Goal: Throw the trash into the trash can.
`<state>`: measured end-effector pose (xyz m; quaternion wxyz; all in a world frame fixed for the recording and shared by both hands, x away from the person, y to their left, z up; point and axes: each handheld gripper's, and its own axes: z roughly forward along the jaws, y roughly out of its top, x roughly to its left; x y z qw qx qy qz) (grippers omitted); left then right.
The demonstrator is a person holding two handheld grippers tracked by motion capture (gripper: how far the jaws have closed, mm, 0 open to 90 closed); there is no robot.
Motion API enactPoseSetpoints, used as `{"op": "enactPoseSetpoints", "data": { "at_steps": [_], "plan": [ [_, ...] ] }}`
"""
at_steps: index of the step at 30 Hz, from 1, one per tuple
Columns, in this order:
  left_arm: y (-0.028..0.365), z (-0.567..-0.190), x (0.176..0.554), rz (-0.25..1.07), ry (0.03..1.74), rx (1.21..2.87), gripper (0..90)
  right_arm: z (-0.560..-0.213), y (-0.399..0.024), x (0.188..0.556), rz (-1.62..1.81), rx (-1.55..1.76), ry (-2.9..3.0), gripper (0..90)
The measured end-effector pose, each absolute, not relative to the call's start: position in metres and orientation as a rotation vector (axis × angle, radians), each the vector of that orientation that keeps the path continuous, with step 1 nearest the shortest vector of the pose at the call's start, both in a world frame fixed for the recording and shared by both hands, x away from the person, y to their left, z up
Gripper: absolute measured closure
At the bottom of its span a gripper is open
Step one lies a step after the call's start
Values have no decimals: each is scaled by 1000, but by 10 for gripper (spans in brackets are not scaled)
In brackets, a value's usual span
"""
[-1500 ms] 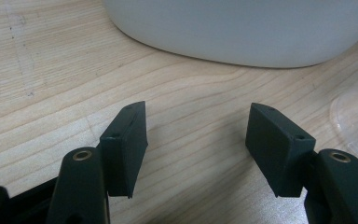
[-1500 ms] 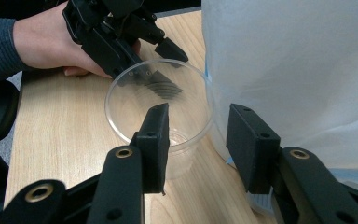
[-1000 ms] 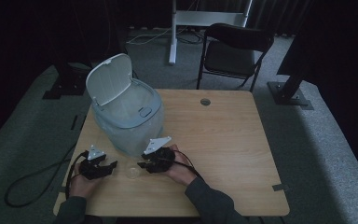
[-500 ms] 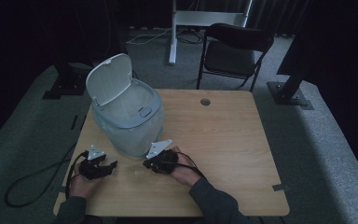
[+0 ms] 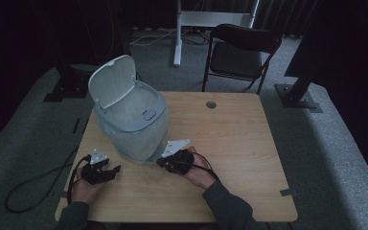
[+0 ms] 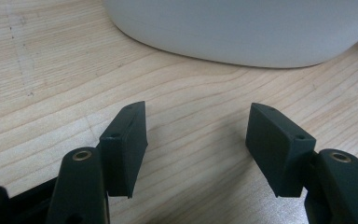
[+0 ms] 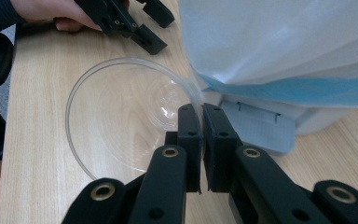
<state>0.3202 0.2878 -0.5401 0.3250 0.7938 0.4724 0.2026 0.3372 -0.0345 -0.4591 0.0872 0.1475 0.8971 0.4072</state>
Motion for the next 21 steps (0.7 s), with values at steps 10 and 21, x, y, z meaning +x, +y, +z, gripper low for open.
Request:
{"op": "enactPoseSetpoints", "data": {
  "at_steps": [10,21],
  "plan": [
    [288,-540,320,530,1239,2080,387,-457,-48,337,1212,464,2649,861],
    [288,-540,320,531,1238,2080,387,-450,-67,339,1222,502,2607,861]
  ]
}}
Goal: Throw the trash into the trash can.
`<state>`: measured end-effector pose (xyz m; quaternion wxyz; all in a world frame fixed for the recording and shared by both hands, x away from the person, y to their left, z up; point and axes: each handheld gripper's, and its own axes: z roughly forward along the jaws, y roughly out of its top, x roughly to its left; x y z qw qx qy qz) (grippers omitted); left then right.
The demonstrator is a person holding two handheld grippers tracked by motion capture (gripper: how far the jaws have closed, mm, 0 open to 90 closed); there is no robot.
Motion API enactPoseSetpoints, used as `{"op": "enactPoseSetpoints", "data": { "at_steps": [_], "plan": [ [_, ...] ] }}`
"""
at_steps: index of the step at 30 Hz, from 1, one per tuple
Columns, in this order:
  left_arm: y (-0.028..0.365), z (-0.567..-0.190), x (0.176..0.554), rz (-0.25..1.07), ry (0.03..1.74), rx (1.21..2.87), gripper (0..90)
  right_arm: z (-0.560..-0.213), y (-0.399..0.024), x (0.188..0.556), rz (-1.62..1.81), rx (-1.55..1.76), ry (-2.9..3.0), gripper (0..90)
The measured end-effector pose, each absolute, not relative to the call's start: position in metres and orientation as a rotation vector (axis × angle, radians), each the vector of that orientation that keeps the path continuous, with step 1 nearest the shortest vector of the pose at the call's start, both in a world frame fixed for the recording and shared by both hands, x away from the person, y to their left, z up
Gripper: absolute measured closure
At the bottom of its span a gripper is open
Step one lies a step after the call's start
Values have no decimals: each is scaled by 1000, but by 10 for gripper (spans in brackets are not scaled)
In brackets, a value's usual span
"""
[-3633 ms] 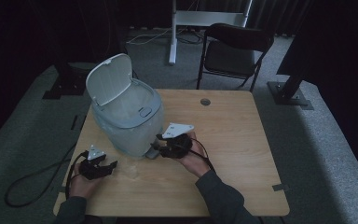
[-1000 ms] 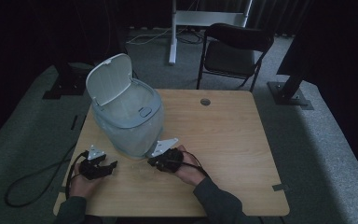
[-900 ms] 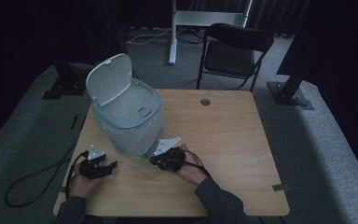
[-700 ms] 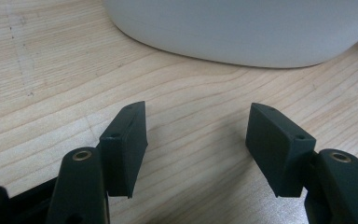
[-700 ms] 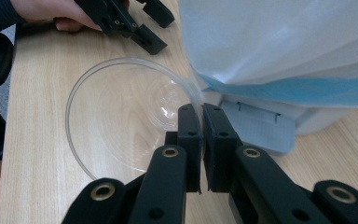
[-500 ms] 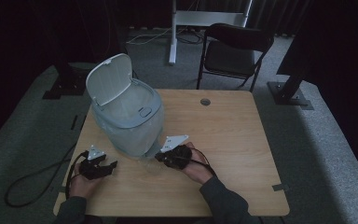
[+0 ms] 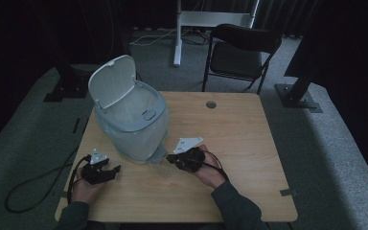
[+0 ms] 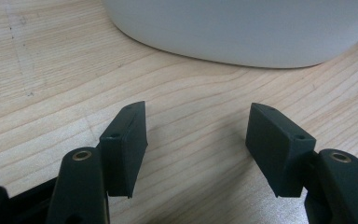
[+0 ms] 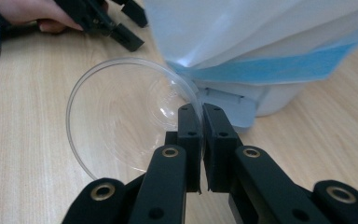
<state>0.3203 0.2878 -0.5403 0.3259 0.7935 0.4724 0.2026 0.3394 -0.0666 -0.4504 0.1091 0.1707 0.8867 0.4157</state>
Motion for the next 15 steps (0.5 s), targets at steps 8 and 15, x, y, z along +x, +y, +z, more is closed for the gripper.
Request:
{"op": "enactPoseSetpoints", "data": {
  "at_steps": [8,15],
  "plan": [
    [288,-540,320,532,1239,2078,387,-444,-80,341,1223,530,2578,861],
    [288,-540,320,532,1239,2078,387,-443,-86,341,1227,547,2565,862]
  ]
}}
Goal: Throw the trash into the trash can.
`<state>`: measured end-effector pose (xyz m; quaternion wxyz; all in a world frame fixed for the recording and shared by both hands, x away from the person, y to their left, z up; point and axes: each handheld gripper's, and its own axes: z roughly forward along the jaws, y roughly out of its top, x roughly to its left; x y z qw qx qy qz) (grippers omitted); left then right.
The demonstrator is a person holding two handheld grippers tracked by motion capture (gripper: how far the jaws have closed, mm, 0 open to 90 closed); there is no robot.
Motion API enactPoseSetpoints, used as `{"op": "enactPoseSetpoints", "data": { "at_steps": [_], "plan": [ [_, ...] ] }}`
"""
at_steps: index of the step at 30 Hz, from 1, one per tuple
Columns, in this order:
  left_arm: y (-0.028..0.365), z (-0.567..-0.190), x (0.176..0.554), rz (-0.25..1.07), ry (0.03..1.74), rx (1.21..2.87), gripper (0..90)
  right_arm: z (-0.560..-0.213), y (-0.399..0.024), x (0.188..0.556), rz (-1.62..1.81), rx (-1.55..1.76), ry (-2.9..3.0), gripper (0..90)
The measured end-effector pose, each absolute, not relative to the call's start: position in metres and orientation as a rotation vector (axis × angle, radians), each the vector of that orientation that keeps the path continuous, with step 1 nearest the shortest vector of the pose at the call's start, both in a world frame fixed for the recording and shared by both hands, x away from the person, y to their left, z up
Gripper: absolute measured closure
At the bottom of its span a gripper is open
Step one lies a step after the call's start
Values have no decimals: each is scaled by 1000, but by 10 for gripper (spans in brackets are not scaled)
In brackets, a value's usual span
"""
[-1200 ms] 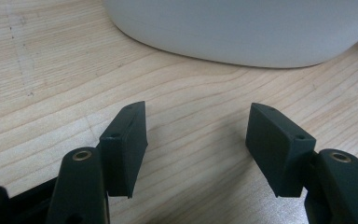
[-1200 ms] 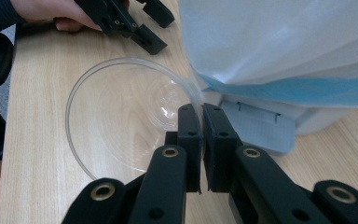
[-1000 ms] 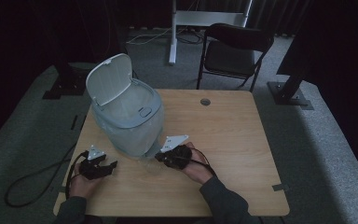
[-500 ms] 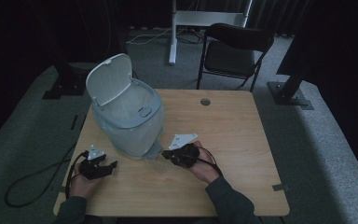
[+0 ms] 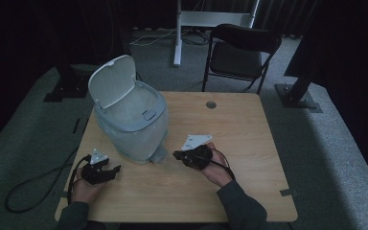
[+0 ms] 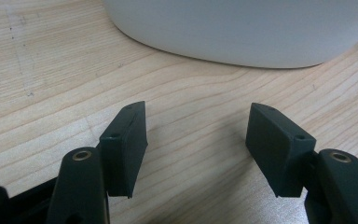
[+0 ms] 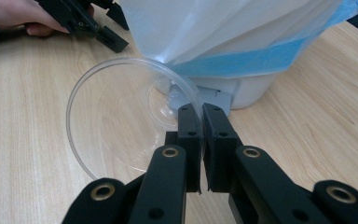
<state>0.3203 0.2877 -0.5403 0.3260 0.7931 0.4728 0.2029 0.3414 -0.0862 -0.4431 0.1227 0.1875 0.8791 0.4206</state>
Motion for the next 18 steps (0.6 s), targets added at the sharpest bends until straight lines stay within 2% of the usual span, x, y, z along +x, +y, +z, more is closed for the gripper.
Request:
{"op": "enactPoseSetpoints", "data": {
  "at_steps": [18],
  "plan": [
    [288,-540,320,533,1240,2077,386,-435,-109,344,1228,590,2513,861]
  ]
}}
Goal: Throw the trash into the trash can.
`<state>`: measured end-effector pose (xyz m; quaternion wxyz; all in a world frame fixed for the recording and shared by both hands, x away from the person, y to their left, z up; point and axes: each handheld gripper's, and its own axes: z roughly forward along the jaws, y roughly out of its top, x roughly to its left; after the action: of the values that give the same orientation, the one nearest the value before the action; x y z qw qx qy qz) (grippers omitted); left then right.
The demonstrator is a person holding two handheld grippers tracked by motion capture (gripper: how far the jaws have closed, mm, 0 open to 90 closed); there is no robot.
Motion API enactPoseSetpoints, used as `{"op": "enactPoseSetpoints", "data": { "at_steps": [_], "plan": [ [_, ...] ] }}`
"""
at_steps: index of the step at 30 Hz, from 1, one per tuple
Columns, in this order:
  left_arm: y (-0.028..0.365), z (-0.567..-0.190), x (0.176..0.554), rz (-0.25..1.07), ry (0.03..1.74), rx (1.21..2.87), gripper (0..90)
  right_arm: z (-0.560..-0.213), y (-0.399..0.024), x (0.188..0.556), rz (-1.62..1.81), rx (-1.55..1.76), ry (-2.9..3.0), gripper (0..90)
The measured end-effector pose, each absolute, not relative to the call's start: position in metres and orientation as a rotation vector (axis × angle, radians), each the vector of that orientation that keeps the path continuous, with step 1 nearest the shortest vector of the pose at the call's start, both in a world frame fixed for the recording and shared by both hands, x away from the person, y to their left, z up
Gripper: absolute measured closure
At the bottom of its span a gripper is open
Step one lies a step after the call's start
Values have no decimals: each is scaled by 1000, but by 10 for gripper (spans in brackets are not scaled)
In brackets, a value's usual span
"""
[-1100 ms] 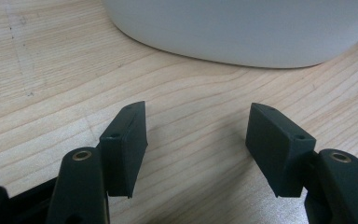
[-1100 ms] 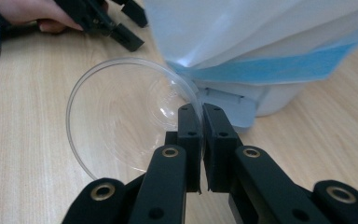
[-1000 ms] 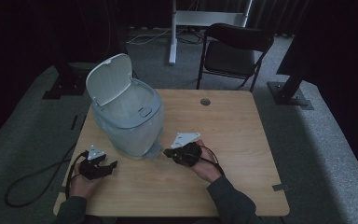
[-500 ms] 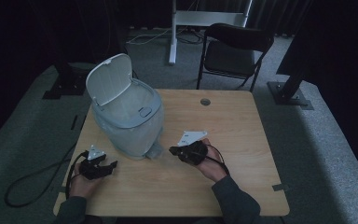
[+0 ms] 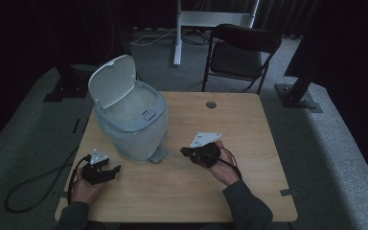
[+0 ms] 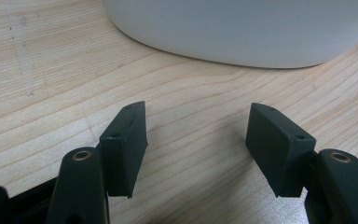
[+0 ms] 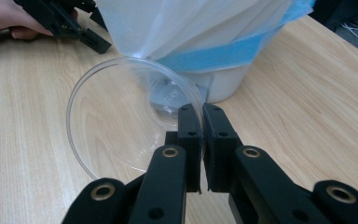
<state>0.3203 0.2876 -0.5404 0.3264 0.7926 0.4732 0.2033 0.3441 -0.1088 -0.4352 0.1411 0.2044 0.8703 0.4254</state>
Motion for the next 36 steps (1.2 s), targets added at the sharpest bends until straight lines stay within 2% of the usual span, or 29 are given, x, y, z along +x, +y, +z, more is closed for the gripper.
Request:
{"op": "enactPoseSetpoints", "data": {
  "at_steps": [36],
  "plan": [
    [287,-540,320,532,1240,2075,386,-409,-144,353,1244,668,2389,862]
  ]
}}
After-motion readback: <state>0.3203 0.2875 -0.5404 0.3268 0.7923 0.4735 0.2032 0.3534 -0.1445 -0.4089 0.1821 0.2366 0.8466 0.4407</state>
